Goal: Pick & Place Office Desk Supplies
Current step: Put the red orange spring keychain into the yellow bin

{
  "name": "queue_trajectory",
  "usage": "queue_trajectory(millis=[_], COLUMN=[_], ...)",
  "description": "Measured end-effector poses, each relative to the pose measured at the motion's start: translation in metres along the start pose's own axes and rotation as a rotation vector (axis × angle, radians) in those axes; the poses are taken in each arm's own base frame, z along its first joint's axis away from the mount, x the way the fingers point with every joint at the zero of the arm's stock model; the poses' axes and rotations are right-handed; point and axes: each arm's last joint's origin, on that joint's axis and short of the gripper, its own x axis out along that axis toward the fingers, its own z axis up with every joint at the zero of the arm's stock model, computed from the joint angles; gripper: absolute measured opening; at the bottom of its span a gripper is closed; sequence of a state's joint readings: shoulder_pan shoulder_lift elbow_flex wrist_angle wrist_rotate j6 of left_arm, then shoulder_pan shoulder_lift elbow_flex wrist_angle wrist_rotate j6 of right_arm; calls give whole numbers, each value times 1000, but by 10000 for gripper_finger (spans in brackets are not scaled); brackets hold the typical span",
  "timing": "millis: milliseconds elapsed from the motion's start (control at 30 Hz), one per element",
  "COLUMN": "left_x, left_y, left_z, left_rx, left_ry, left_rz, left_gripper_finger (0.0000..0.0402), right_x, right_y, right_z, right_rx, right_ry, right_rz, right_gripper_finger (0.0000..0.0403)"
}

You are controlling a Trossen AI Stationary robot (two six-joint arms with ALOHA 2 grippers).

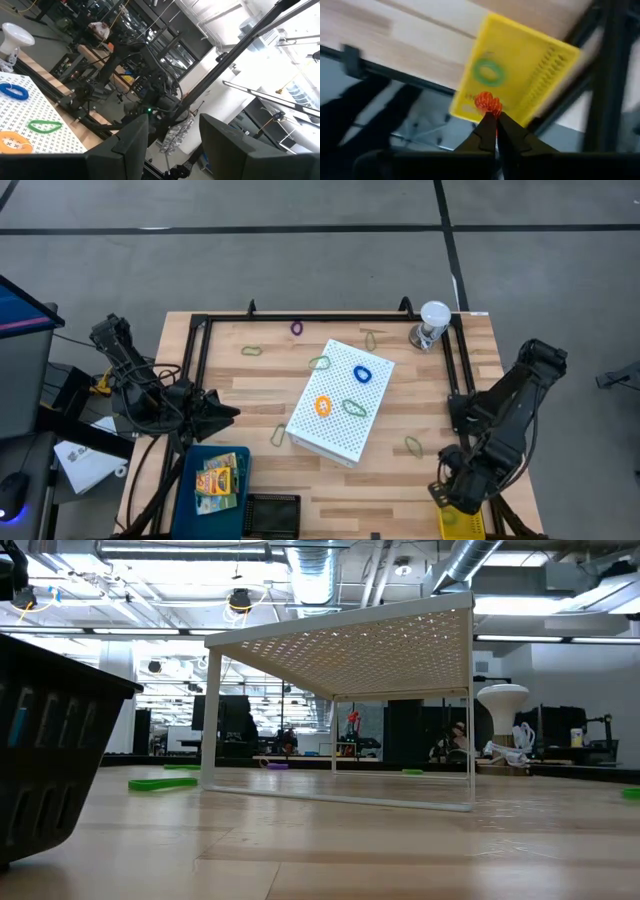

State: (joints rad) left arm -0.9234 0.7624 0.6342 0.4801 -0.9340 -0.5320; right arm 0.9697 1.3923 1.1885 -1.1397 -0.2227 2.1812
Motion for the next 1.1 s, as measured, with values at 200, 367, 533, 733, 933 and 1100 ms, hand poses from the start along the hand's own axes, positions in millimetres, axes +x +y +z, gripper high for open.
queue_trajectory(millis=[200,367,533,733,933,1100], left_x=[0,0,0,1,2,2], left_y=[0,0,0,1,2,2], left_z=[0,0,0,1,1,1], left_rx=[0,0,2,6,4,4], left_ry=[0,0,-5,-15,-19,-19], left_rz=[0,1,9,19,23,24], left_gripper_finger=[172,172,172,172,172,172], right_x=[7,15,26,40,50,52], right_y=[2,6,9,3,0,1], right_z=[-2,2,8,13,8,9], right_rx=[-54,-85,-94,-97,-136,-132], right_ry=[34,27,7,-1,41,26], right_rz=[-63,-126,-153,-177,-162,-148], right_gripper_finger=[0,0,0,0,7,59])
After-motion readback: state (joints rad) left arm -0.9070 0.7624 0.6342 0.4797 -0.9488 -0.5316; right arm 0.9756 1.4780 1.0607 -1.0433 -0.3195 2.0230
